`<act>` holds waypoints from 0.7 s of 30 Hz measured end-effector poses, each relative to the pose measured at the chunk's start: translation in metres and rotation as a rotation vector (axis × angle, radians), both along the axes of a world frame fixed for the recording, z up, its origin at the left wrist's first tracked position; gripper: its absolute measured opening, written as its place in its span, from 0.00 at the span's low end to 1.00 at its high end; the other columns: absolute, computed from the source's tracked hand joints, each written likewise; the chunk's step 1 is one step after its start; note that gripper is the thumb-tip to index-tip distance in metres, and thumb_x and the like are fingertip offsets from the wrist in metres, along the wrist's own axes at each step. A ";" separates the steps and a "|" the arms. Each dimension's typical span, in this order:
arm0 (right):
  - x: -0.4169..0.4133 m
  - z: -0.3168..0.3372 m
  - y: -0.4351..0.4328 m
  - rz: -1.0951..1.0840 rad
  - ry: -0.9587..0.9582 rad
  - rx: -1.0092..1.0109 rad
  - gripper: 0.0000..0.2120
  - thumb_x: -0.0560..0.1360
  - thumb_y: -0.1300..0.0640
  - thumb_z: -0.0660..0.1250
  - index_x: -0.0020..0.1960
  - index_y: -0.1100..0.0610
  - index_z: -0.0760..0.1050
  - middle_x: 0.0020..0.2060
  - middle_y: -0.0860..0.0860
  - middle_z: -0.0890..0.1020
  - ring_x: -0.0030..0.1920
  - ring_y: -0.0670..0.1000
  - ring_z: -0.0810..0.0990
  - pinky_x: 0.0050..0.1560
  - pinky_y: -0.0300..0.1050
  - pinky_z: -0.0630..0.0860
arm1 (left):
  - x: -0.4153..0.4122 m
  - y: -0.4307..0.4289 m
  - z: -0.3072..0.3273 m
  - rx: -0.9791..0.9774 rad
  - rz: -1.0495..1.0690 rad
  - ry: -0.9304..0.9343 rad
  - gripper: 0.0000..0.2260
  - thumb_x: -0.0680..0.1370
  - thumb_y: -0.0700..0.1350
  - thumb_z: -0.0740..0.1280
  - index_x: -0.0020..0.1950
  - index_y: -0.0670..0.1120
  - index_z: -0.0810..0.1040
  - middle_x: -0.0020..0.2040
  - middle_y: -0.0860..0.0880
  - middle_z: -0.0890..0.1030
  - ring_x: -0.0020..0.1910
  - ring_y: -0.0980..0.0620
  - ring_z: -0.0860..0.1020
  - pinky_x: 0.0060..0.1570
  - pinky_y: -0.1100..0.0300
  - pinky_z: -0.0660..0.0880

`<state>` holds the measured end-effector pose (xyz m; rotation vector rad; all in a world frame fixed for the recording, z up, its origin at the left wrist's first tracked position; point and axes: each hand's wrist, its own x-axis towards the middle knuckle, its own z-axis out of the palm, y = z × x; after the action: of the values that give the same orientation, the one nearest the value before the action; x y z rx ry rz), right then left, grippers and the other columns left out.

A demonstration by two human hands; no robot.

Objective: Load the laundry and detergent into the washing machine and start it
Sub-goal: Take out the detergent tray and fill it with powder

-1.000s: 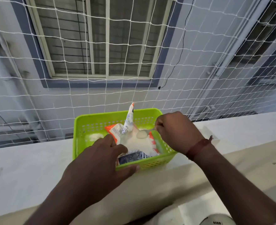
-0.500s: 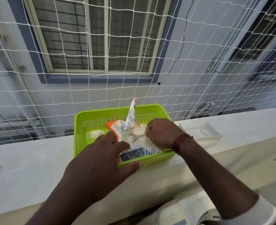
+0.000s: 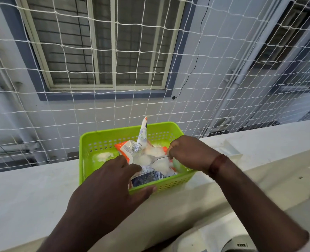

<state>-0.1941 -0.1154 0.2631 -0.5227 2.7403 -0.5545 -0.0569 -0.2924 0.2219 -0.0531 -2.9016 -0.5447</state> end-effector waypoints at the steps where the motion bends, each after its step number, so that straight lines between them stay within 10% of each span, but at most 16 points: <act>1: 0.002 0.003 0.004 -0.008 -0.011 -0.032 0.09 0.72 0.59 0.65 0.42 0.64 0.80 0.36 0.58 0.79 0.38 0.57 0.75 0.34 0.43 0.67 | 0.000 0.000 0.000 0.004 -0.002 0.000 0.30 0.68 0.77 0.51 0.60 0.62 0.73 0.45 0.60 0.69 0.47 0.58 0.73 0.44 0.59 0.75; 11: 0.010 0.020 0.054 -0.179 -0.085 -0.340 0.09 0.71 0.61 0.67 0.32 0.56 0.78 0.25 0.48 0.70 0.23 0.42 0.65 0.27 0.37 0.61 | -0.002 0.002 0.000 0.022 -0.017 0.001 0.31 0.66 0.78 0.50 0.59 0.63 0.73 0.44 0.62 0.69 0.45 0.59 0.73 0.42 0.60 0.75; 21: -0.025 0.037 0.153 -0.486 -0.036 -0.339 0.05 0.75 0.60 0.63 0.43 0.57 0.76 0.26 0.50 0.68 0.22 0.45 0.63 0.23 0.36 0.60 | -0.011 -0.002 0.001 0.137 -0.071 0.012 0.23 0.65 0.73 0.62 0.50 0.60 0.79 0.36 0.63 0.68 0.28 0.60 0.68 0.26 0.62 0.71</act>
<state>-0.2189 0.0378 0.2998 0.0994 2.7477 -1.1424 -0.0683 -0.2943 0.2225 -0.1394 -2.8515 -0.7514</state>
